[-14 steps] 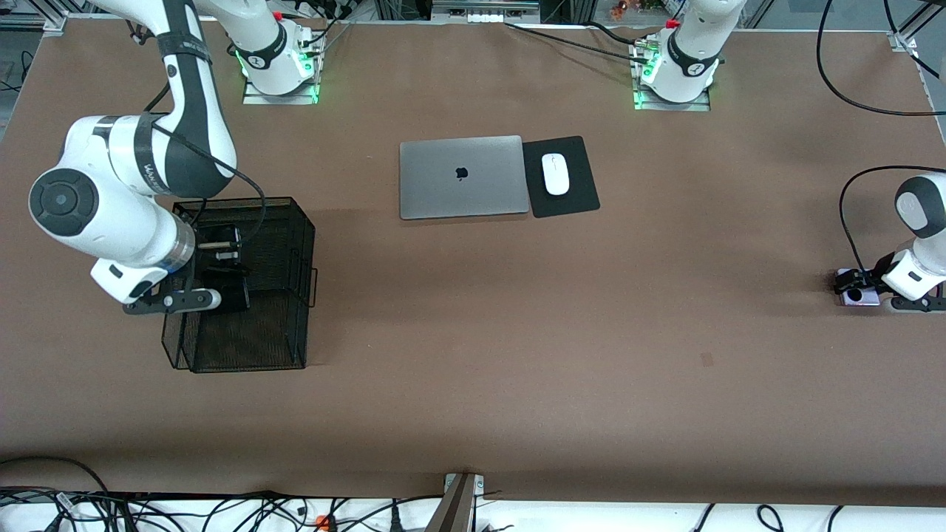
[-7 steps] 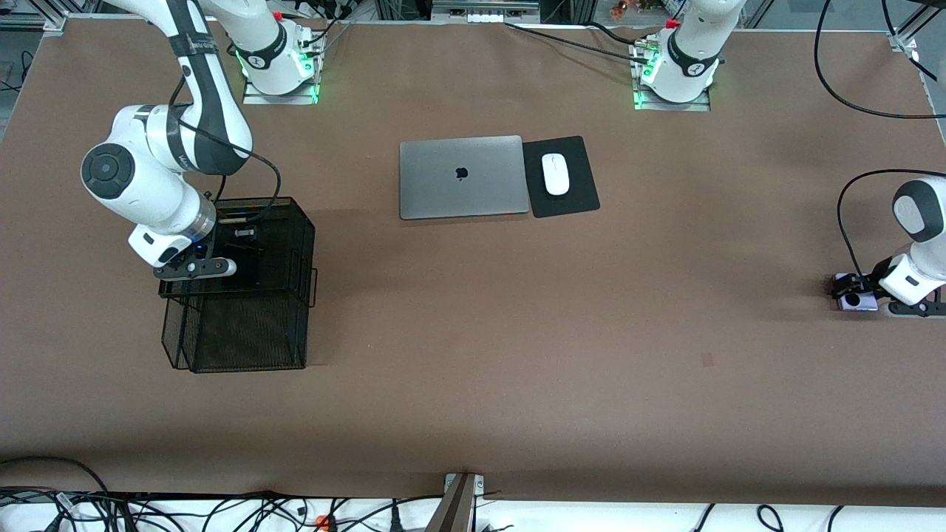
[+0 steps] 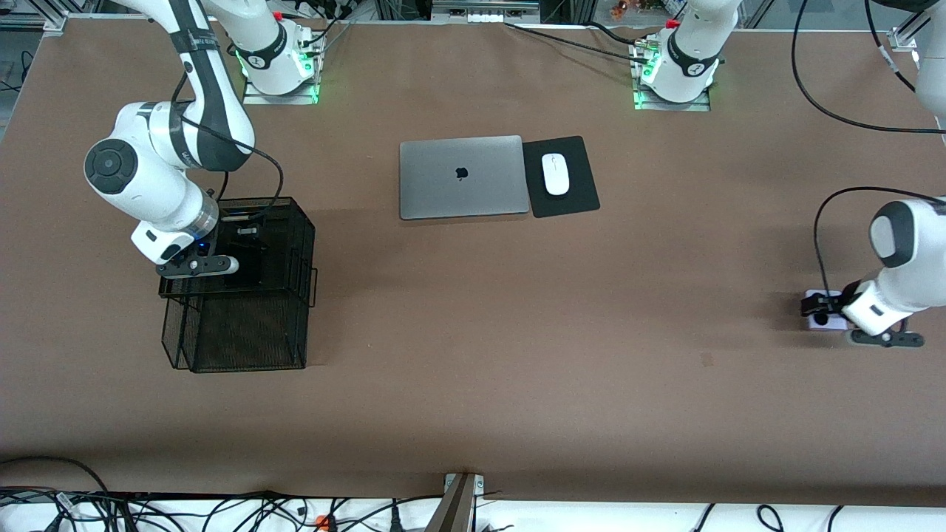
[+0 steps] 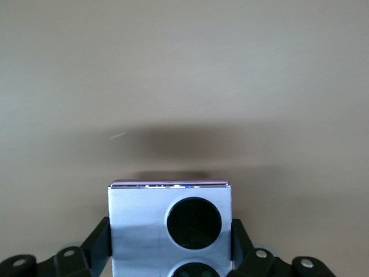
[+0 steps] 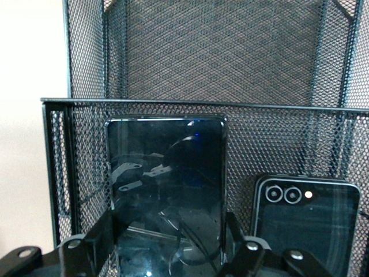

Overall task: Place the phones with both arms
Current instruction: 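Lower the tall black phone into the basket and open the right gripper, then set the white phone down mid-table while the right gripper withdraws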

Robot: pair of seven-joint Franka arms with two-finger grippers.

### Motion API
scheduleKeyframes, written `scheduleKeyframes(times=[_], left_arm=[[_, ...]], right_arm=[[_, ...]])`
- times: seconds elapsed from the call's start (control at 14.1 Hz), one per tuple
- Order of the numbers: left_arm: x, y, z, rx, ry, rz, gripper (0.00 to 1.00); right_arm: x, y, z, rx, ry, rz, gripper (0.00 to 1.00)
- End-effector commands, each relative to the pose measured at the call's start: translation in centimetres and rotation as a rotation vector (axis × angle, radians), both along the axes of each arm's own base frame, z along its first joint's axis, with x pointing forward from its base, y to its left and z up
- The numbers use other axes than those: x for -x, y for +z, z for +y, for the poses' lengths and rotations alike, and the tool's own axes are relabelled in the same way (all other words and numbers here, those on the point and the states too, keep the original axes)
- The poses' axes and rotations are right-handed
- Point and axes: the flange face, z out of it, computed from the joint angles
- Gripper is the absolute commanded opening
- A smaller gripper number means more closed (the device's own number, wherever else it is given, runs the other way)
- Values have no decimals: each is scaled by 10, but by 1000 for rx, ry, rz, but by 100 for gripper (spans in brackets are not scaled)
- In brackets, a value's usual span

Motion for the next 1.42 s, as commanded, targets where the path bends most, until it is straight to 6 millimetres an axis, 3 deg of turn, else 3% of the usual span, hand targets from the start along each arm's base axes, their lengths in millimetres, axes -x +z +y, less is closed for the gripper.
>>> scheduleKeyframes(times=[0.0, 0.28, 0.36, 0.57, 0.64, 0.78, 0.85, 0.93, 1.14, 1.21, 1.35], left_arm=[[-13, 30, -69, -6, -12, 23, 5], [-20, 35, -198, 0, 1, 51, 6], [-20, 35, -233, -4, 12, 47, 10], [-14, 32, -348, -5, 65, 26, 7], [-7, 32, -387, -5, 56, 18, 6], [1, 29, -432, 1, 79, 12, 5], [10, 26, -457, 3, 76, 15, 5], [14, 27, -483, 12, 78, 5, 5], [21, 20, -556, 56, 119, -11, 5], [18, 14, -572, 74, 138, -12, 5], [13, 6, -598, 105, 164, -21, 5]], right_arm=[[3, -1, 5, -15, -24, -26, 0], [2, -14, 6, -11, -50, -20, 0], [2, -15, 6, -10, -52, -17, 0], [2, -15, 6, -10, -52, -15, 0], [2, -15, 6, -10, -51, -14, 5], [1, -13, 7, -11, -51, -15, 54], [0, -11, 7, -12, -50, -18, 71], [-1, -10, 7, -12, -50, -21, 80], [-7, -1, 8, -16, -48, -40, 87], [-8, 1, 9, -17, -47, -45, 96], [-12, 6, 9, -19, -41, -55, 99]])
